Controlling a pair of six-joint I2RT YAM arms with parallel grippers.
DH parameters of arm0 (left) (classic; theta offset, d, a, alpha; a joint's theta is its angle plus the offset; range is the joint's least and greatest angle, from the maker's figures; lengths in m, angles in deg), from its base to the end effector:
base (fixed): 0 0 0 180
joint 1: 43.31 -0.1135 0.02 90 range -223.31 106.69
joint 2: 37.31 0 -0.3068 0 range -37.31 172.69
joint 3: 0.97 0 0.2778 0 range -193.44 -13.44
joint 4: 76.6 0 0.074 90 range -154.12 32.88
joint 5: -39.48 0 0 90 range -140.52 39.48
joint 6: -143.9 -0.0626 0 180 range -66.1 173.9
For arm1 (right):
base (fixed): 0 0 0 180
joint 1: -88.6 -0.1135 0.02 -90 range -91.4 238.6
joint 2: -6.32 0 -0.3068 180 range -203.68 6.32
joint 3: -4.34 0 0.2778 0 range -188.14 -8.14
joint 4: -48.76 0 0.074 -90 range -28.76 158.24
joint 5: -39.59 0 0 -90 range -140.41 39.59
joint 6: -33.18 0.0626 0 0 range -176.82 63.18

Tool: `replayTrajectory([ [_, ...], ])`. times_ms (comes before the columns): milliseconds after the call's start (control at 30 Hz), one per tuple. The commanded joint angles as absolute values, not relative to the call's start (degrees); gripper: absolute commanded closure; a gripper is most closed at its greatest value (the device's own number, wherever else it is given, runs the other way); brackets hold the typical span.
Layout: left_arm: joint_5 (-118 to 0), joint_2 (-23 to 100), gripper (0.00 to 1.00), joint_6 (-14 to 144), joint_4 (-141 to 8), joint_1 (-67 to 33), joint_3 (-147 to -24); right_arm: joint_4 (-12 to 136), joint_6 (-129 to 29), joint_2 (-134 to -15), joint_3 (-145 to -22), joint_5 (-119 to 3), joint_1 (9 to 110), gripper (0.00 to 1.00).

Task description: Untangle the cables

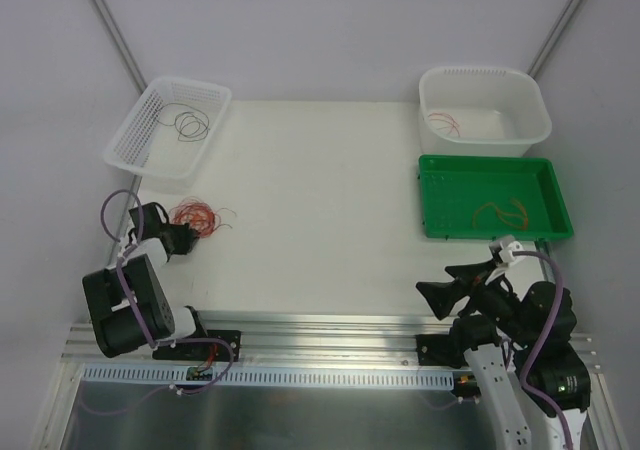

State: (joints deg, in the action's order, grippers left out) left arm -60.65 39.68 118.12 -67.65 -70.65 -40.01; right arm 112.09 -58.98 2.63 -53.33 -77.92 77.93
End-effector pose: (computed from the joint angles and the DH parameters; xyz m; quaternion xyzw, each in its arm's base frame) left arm 0.2384 0.1109 0.1426 -0.6414 0.6694 -0.1936 0.3211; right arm -0.0004 0.0293 0.3369 -0.2356 0.7187 0.2274 0.6134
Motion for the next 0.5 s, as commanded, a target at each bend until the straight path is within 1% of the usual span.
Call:
replayTrajectory([
  [0, -64.1, 36.2, 1.00, 113.0, -61.5, -63.5, -37.3, 112.3, -54.5, -1.6, -54.7, -79.8, 77.7, 0.03],
  [33, -64.1, 34.3, 1.00, 111.5, -60.4, -61.6, -37.5, 112.0, -53.7, -2.7, -53.8, -80.7, 77.8, 0.03],
  [67, -64.6, 33.4, 1.00, 110.6, -59.8, -57.7, -38.0, 111.0, -53.2, -4.6, -53.1, -81.5, 77.8, 0.03],
  [133, -66.5, 31.9, 1.00, 108.4, -58.9, -54.8, -38.4, 109.1, -52.4, -6.7, -51.7, -85.1, 77.6, 0.03],
  [167, -70.3, 31.5, 1.00, 107.7, -58.9, -53.2, -38.6, 107.7, -52.4, -8.9, -50.7, -86.4, 77.7, 0.03],
  [233, -74.2, 31.7, 1.00, 104.4, -58.2, -51.3, -39.1, 106.3, -52.2, -11.0, -49.9, -88.4, 77.8, 0.03],
  [367, -79.4, 32.7, 1.00, 99.9, -54.1, -44.4, -42.5, 102.0, -51.8, -16.1, -47.3, -88.1, 77.1, 0.03],
  [400, -81.0, 33.8, 1.00, 99.2, -53.3, -40.9, -43.5, 100.6, -51.3, -18.3, -46.5, -87.9, 76.7, 0.03],
  [467, -82.2, 35.1, 1.00, 96.3, -49.3, -37.2, -47.8, 95.6, -49.0, -20.5, -44.7, -85.7, 73.7, 0.03],
])
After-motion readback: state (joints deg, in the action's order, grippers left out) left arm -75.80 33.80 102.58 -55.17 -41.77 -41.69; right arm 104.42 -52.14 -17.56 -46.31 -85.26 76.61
